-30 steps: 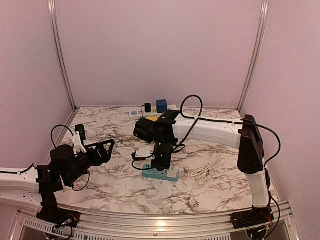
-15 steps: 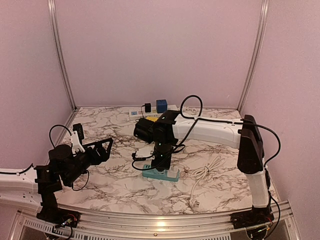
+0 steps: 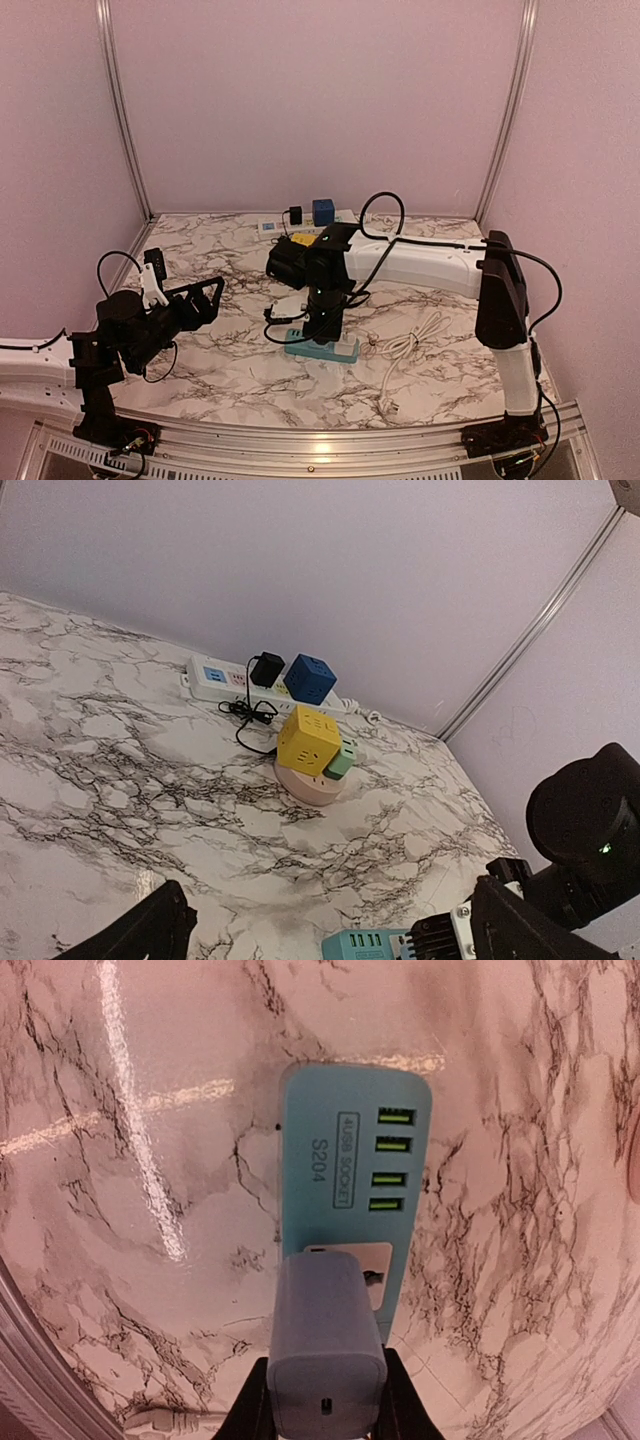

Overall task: Insert the plug
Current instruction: Insert the plug into the socket slot.

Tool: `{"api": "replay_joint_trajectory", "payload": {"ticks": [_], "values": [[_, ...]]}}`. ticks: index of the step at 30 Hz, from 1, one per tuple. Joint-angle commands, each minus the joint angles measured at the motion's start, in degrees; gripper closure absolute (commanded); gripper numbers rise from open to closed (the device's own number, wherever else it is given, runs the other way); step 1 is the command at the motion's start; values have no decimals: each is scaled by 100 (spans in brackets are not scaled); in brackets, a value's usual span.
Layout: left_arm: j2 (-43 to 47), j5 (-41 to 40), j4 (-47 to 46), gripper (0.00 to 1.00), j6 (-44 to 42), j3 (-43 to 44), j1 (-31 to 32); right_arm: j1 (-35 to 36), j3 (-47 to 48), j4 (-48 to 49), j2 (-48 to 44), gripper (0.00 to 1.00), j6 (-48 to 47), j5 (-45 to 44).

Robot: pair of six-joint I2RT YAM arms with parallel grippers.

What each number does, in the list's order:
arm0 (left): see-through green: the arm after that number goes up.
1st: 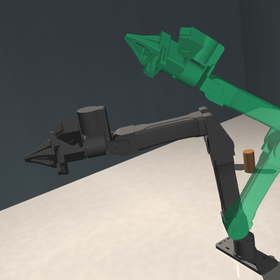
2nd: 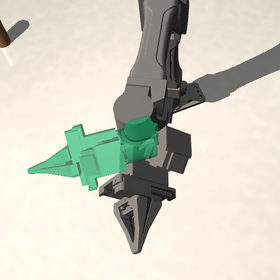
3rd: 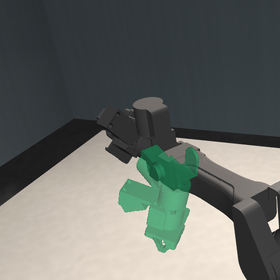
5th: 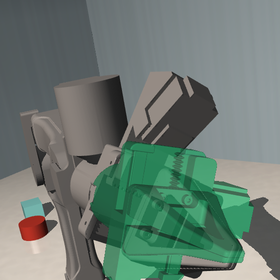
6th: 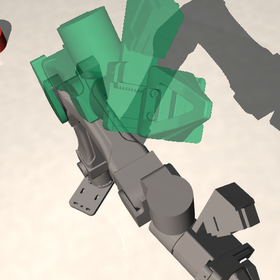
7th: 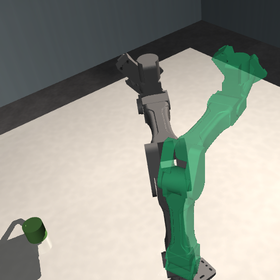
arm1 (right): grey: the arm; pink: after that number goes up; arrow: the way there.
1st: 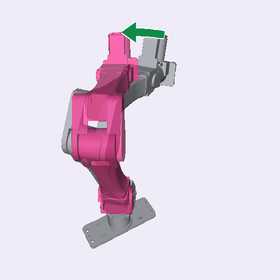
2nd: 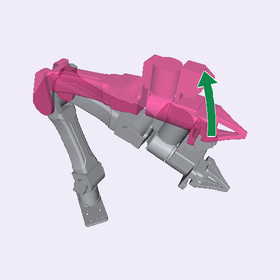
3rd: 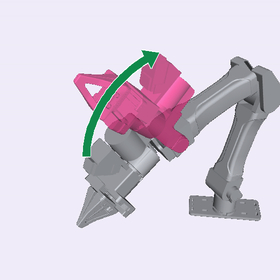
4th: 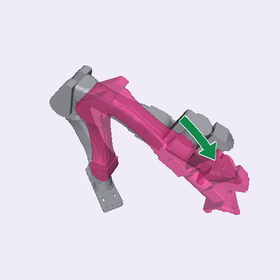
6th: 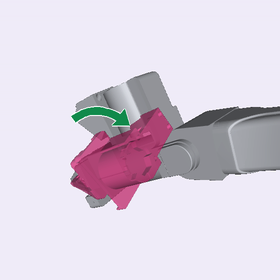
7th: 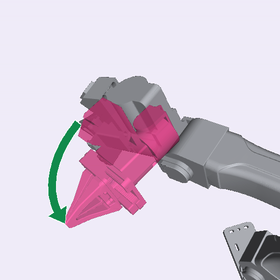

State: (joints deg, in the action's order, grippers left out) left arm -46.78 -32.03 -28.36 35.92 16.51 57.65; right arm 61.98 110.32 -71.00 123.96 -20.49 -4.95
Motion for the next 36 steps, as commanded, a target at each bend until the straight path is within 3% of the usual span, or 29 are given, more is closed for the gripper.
{"api": "replay_joint_trajectory", "payload": {"ticks": [1, 19, 31, 36], "values": [[57, -84, -99, 1, 68, -82, -34, 112, -25, -186, -145, 100, 136, -40], [187, -119, -99, 1, 115, -175, -34, 103, -387, 132, -109, 100, 238, -145], [342, -180, -21, 1, 73, -236, -43, 61, -2054, 1140, -192, 100, 320, 533], [239, -141, -128, 1, 103, -242, -43, -62, -1998, 1026, 12, 100, 109, 764]]}}
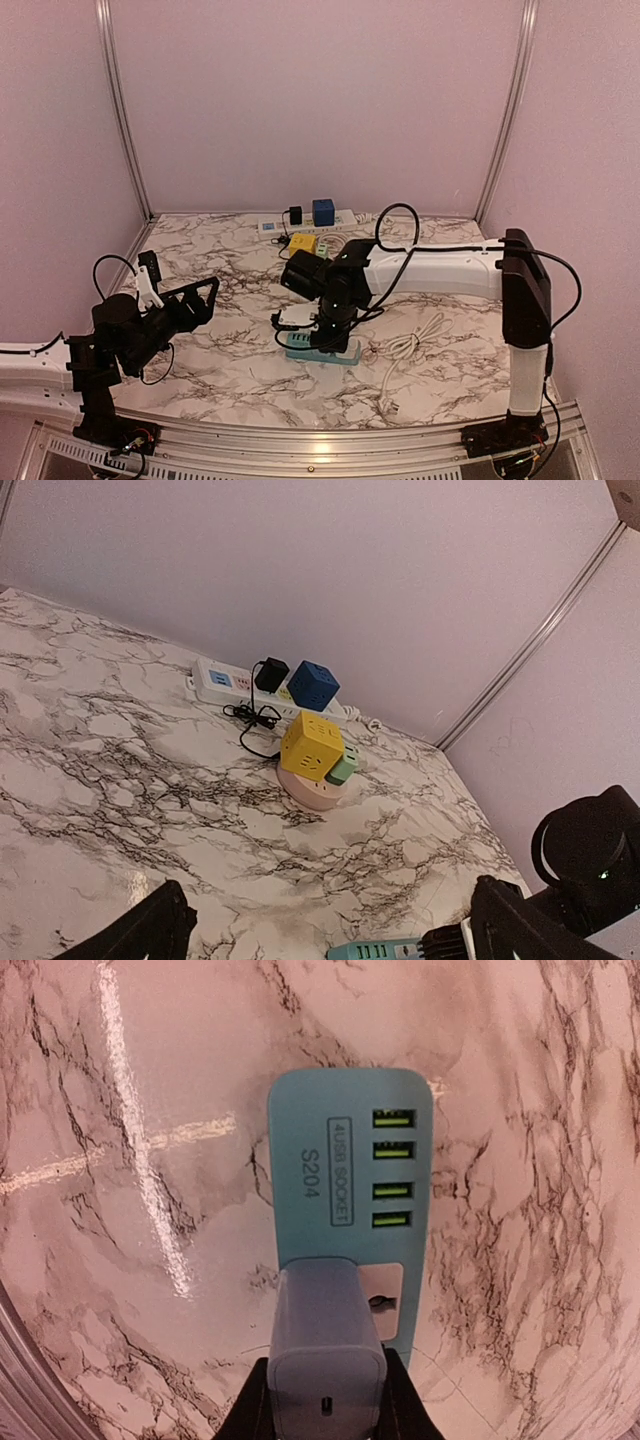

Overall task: Insert the plug
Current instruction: Insert the plug into the socket slot, then move the socket to the center of the board.

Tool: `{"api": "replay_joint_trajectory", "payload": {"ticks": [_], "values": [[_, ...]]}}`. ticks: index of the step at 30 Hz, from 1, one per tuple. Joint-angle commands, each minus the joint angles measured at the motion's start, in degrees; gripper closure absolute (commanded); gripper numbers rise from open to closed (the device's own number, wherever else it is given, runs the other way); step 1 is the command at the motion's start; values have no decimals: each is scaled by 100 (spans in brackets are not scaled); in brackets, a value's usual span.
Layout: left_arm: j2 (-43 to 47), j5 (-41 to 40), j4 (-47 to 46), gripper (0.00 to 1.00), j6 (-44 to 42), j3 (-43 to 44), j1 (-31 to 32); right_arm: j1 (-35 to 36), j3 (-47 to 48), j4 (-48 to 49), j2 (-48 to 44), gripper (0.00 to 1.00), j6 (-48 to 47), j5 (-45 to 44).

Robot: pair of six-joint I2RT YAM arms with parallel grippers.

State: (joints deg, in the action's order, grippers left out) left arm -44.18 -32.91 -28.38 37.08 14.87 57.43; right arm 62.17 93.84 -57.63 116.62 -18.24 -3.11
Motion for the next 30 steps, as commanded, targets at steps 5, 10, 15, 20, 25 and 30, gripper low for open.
{"api": "replay_joint_trajectory", "payload": {"ticks": [5, 10, 15, 20, 25, 30], "values": [[-26, -25, -75, 1, 18, -46, -21, -256, 218, -835, 1188, 100, -388, 504], [228, -144, 62, 1, 20, -129, -20, -306, 338, -882, 1179, 100, -513, 403], [135, -165, -9, 1, 27, -122, -30, -453, 671, -816, 1135, 100, -838, -80], [-34, -84, -123, 1, 81, -90, -30, -799, 1172, -737, 1398, 100, -1167, -859], [68, -99, -107, 1, 90, -196, -30, -1077, 1664, -595, 1550, 100, -1647, -1084], [134, -113, -94, 1, 54, -205, -54, -1140, 1709, -163, 1557, 100, -2366, -1441]]}}
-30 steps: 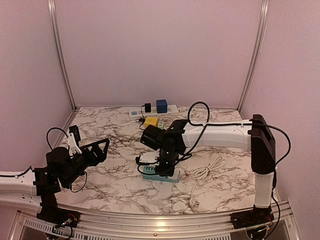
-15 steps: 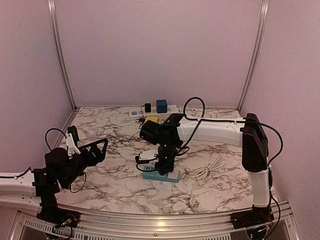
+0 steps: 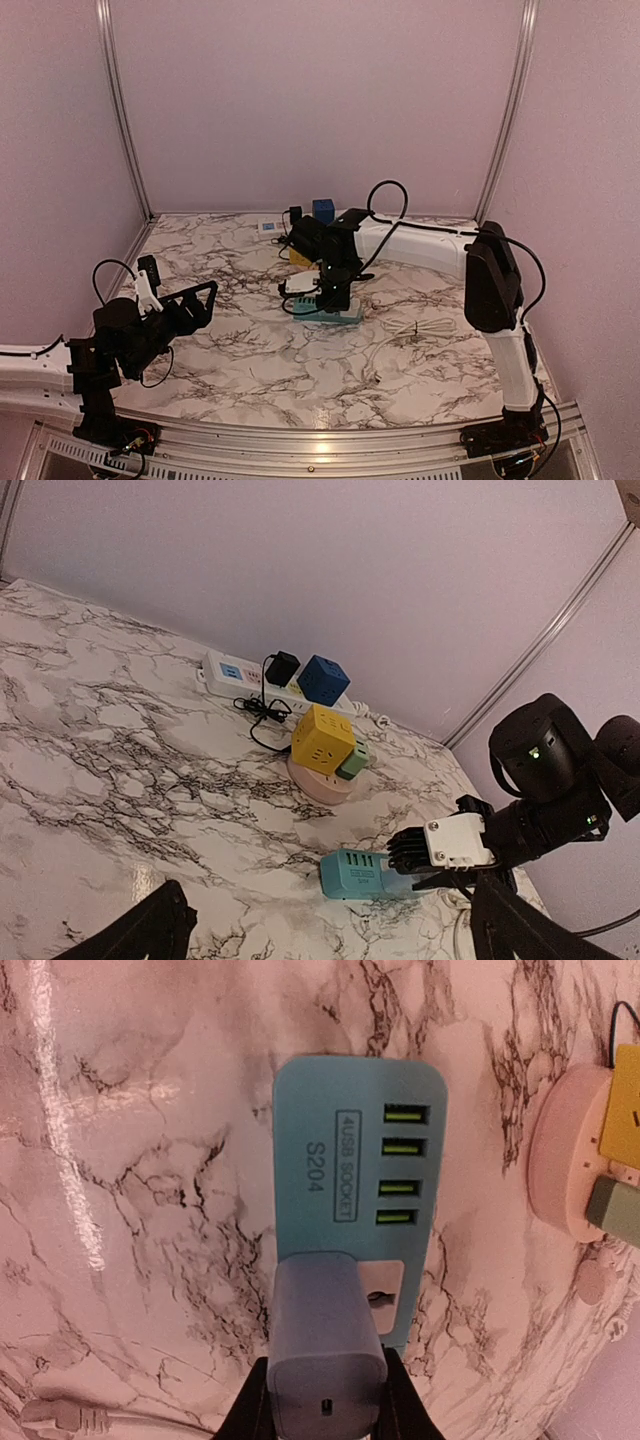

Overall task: Insert the plug
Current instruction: Move the socket to the center of the board.

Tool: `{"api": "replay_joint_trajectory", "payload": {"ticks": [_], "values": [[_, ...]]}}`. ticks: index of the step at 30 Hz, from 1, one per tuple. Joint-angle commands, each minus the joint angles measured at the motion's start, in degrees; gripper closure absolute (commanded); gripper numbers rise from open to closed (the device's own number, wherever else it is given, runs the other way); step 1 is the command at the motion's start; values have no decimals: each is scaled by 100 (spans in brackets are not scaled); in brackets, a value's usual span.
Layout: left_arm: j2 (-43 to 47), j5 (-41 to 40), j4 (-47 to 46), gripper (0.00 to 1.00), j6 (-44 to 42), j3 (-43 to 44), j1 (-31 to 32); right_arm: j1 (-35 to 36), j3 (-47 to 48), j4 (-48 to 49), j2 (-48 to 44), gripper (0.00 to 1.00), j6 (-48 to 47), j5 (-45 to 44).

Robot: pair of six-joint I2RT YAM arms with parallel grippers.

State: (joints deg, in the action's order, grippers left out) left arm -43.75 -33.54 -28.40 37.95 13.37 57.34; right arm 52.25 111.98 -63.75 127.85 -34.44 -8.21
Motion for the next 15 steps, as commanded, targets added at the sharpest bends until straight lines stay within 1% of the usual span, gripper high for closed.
{"api": "replay_joint_trajectory", "payload": {"ticks": [1, 5, 11, 15], "values": [[83, -50, -88, 1, -42, -36, -46, -153, -132, 592, 423, 100, -948, -953], [93, -30, -56, 1, -56, -18, -52, -145, -186, 1089, 459, 100, -1359, -1025], [177, -56, 18, 1, -77, -27, -73, -148, -175, 1161, 552, 100, -1435, -1047], [112, -35, -33, 1, -78, -5, -82, -150, -195, 1145, 503, 89, -1352, -1142]]}}
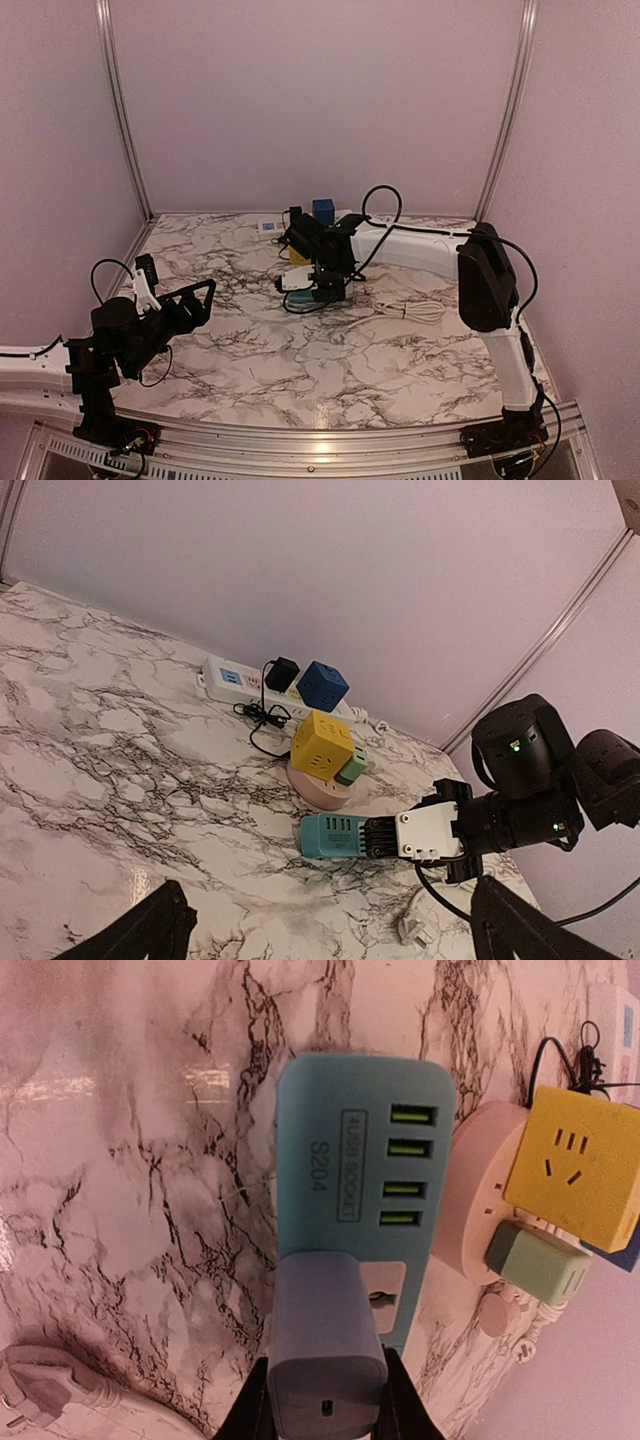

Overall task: Insert the plug
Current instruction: Move the socket to the center of the board.

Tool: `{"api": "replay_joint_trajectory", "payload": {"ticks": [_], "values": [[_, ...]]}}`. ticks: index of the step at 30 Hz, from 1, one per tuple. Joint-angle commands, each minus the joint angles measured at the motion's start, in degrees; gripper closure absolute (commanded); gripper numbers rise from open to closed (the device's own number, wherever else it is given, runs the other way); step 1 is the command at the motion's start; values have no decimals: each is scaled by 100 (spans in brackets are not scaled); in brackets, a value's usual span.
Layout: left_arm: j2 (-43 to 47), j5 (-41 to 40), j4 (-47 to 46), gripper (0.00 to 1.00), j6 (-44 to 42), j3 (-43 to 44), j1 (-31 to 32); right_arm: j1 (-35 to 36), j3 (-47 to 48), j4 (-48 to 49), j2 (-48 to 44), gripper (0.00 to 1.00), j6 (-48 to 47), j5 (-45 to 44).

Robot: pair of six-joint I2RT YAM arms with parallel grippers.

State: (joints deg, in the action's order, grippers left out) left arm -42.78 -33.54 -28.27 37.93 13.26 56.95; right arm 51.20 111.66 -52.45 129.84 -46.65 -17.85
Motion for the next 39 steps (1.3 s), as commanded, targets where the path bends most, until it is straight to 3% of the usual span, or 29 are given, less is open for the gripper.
{"api": "replay_joint_trajectory", "payload": {"ticks": [1, 3, 11, 15, 16, 17, 28, 32, 39], "values": [[-19, -24, -71, 1, -68, 16, -50, -44, -207, 73, 274, 86, -108, -258], [-95, 11, -118, 1, -62, 47, -52, -45, -302, 190, 206, 78, -90, -467], [-204, 41, -134, 1, -58, 107, -61, -22, -445, 409, -213, 25, 9, -661], [-207, 34, -135, 1, -46, 85, -61, 11, -364, 447, -566, 23, 166, -693], [-225, 32, -141, 1, -40, 81, -56, 20, -338, 506, -691, 6, 218, -693], [-227, 32, -147, 1, -35, 81, -56, 31, -303, 552, -825, 2, 275, -677], [-340, 82, -253, 1, -75, 102, -61, 141, -581, 1529, -2371, 1, 1166, -1551], [-299, 199, -4, 1, -395, 314, -68, 143, -1570, 1992, -3088, 1, 1766, -1636], [-647, 567, 1712, 1, -935, 1592, -303, 132, -3358, 2545, -4438, 1, 3066, -1857]]}}
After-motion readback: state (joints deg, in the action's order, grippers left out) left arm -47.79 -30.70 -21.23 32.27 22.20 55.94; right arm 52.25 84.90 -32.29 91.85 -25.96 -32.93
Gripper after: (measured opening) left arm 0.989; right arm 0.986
